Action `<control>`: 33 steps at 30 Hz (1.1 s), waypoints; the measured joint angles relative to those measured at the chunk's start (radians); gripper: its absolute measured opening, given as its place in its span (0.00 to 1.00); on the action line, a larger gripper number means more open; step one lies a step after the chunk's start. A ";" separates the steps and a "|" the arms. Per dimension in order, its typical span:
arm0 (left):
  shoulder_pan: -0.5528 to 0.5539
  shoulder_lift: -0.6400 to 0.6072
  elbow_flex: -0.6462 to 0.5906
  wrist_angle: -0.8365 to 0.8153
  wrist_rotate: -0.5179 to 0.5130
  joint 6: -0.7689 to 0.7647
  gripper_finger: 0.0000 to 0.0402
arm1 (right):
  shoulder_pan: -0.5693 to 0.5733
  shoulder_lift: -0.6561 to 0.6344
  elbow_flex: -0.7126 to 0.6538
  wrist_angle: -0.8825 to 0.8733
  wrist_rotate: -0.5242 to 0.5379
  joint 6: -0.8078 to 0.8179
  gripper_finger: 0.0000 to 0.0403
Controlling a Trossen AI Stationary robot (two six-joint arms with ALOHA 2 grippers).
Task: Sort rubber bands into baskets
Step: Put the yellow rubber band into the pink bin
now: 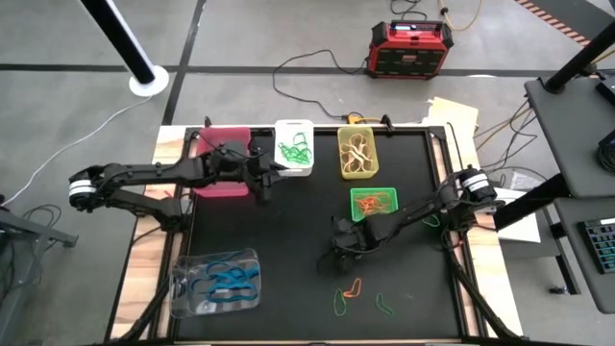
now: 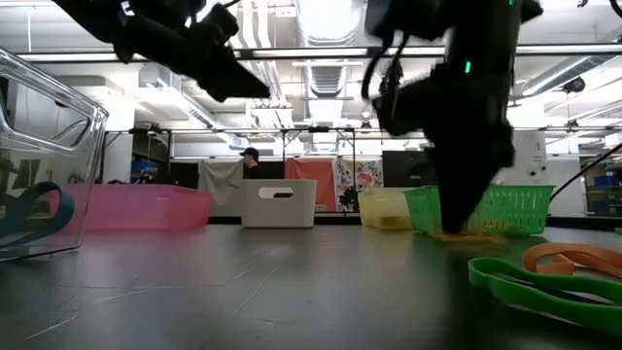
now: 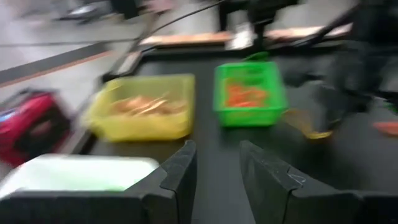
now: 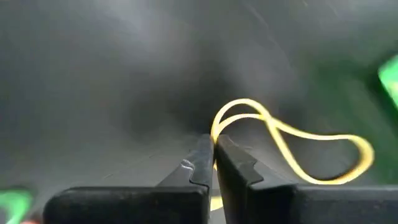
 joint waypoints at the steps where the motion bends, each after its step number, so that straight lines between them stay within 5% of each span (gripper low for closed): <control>1: 0.000 0.000 0.000 0.007 0.051 -0.002 0.26 | 0.004 -0.019 0.000 0.015 -0.001 -0.044 0.02; 8: -0.006 -0.001 0.000 0.064 0.346 -0.008 0.26 | -0.001 -0.099 -0.033 0.337 0.129 -0.390 0.02; 12: -0.027 -0.001 0.000 0.071 0.369 -0.008 0.27 | -0.024 -0.102 -0.065 0.571 0.247 -0.607 0.02; 20: -0.082 0.031 0.000 0.066 0.412 -0.032 0.42 | -0.098 -0.074 -0.121 1.012 0.269 -0.910 0.02; 26: -0.082 0.064 0.000 0.051 0.380 -0.044 0.48 | -0.105 -0.076 -0.115 1.104 0.305 -1.021 0.02; 33: -0.082 0.092 0.000 0.024 0.379 -0.034 0.43 | -0.101 -0.076 -0.096 1.113 0.418 -1.093 0.02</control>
